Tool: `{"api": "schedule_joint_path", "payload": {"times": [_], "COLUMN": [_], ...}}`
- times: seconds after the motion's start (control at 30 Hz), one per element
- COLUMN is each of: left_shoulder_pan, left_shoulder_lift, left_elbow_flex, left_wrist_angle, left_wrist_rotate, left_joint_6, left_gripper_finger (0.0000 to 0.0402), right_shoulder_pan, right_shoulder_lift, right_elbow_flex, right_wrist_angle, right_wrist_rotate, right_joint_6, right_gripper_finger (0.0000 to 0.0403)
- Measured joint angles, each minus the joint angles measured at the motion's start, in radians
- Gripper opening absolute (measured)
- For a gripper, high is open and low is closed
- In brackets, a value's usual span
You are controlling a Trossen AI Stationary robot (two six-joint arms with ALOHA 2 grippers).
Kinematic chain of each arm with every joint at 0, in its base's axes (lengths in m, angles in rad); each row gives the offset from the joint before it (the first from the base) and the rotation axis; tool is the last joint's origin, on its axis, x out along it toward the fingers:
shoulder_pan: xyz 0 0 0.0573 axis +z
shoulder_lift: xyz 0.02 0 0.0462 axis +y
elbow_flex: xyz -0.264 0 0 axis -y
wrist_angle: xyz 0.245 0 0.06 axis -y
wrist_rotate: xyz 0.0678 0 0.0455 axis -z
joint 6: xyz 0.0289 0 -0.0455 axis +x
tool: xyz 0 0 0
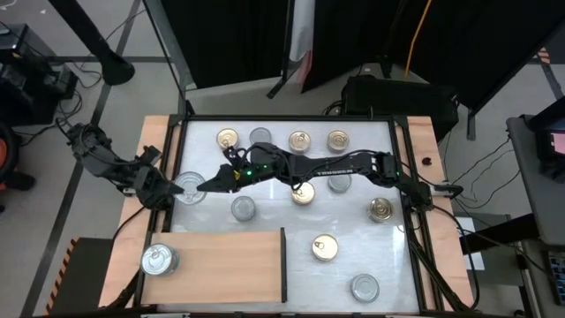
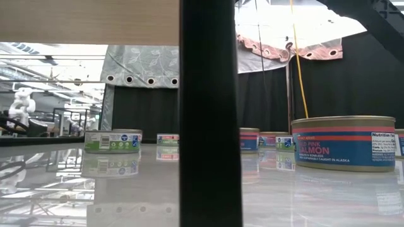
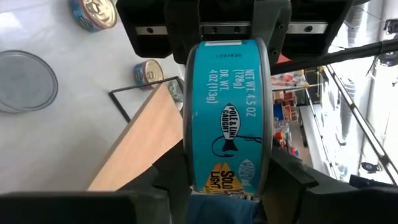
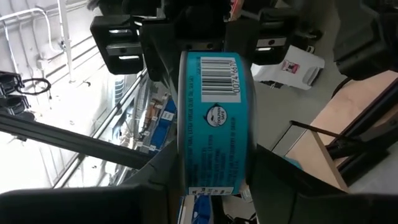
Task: Stack canned seafood by type on shelf
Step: Stack the yellow blue tuna can on top of the yellow blue tuna can on the shelf
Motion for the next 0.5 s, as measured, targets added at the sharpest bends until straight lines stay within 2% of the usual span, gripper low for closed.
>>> {"api": "schedule_joint_path", "payload": {"times": [0.07, 0.13, 0.3, 0.4, 0.5], "left_shoulder_pan": [0.001, 0.001, -0.003, 0.0, -0.002], "left_shoulder_lift": [-0.009, -0.021, -0.069, -0.075, -0.076], "left_elbow_flex": [0.0, 0.0, 0.028, 0.035, 0.047], "left_wrist_angle": [0.0, 0.001, 0.027, 0.019, 0.035], "left_wrist_rotate": [0.014, 0.063, 0.284, 0.297, 0.394], "left_joint_6": [0.016, 0.048, 0.077, 0.076, 0.096], "left_gripper_finger": [0.0149, 0.0149, 0.0149, 0.0149, 0.0149], "right_shoulder_pan": [0.0, -0.001, -0.01, -0.014, -0.021], "right_shoulder_lift": [0.0, 0.0, -0.015, -0.027, -0.035], "right_elbow_flex": [0.001, 0.001, 0.0, 0.0, 0.0], "right_wrist_angle": [0.002, 0.017, 0.012, 0.006, 0.006], "right_wrist_rotate": [-0.003, -0.051, -0.224, -0.258, -0.316], "right_joint_6": [0.001, 0.005, 0.012, 0.013, 0.013], "right_gripper_finger": [0.0136, 0.0149, 0.0208, 0.0244, 0.0271]}}
